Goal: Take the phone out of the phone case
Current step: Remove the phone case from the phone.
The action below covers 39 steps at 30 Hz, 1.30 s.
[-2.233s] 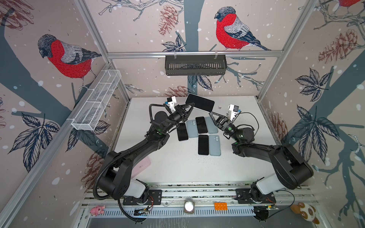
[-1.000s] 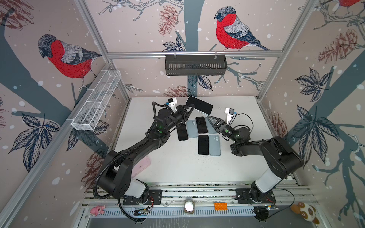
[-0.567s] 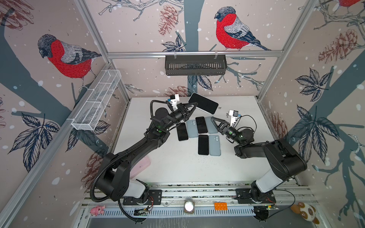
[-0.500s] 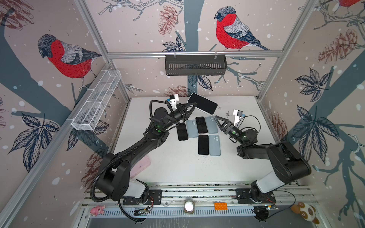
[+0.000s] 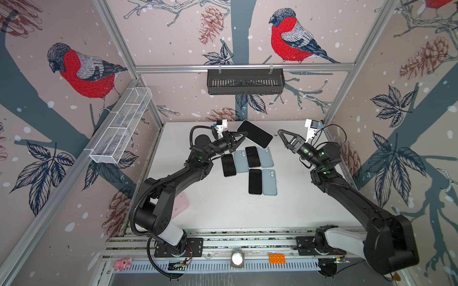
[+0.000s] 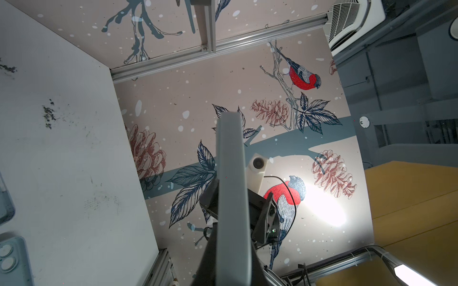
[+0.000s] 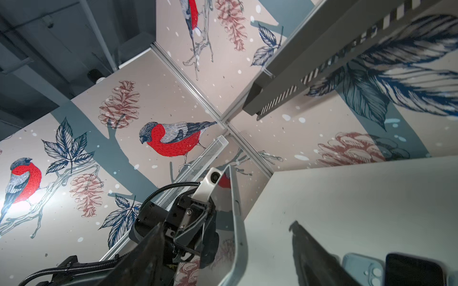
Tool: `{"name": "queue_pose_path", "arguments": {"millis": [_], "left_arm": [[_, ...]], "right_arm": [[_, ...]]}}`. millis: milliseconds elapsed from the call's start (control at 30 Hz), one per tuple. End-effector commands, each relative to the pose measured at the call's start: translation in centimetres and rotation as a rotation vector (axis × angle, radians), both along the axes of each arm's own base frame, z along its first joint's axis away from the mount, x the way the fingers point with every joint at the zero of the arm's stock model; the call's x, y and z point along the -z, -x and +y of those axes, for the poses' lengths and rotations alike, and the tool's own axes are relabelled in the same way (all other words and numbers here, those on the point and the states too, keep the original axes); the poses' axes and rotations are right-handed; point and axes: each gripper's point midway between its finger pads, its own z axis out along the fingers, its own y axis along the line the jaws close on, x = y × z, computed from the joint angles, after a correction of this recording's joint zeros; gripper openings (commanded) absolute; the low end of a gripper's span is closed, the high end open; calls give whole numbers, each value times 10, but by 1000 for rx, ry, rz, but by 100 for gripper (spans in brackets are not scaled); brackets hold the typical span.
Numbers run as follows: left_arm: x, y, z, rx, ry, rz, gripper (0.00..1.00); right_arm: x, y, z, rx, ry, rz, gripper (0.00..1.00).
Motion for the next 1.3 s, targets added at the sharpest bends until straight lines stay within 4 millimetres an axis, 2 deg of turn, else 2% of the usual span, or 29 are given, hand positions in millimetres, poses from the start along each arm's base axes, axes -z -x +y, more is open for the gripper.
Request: {"name": "queue_pose_path", "arguments": {"millis": [0, 167, 500, 767, 800, 1067, 1167, 1267], "left_arm": [[-30, 18, 2, 43, 77, -124, 0], [-30, 19, -2, 51, 79, -124, 0], [-29, 16, -3, 43, 86, -120, 0], [-29, 15, -4, 43, 87, -120, 0], [-29, 15, -4, 41, 86, -121, 0], [-29, 14, -5, 41, 91, -125, 0], [-28, 14, -4, 41, 91, -125, 0], [-28, 14, -4, 43, 99, -125, 0]], "right_arm": [[9, 3, 7, -65, -5, 61, 77], [3, 11, 10, -117, -53, 40, 72], [4, 16, 11, -146, -73, 45, 49], [-1, 23, 12, -175, -106, 35, 43], [6, 19, 14, -178, -106, 55, 42], [7, 20, 15, -189, -116, 63, 31], [8, 20, 15, -192, -125, 65, 24], [8, 20, 14, -197, -141, 67, 14]]}}
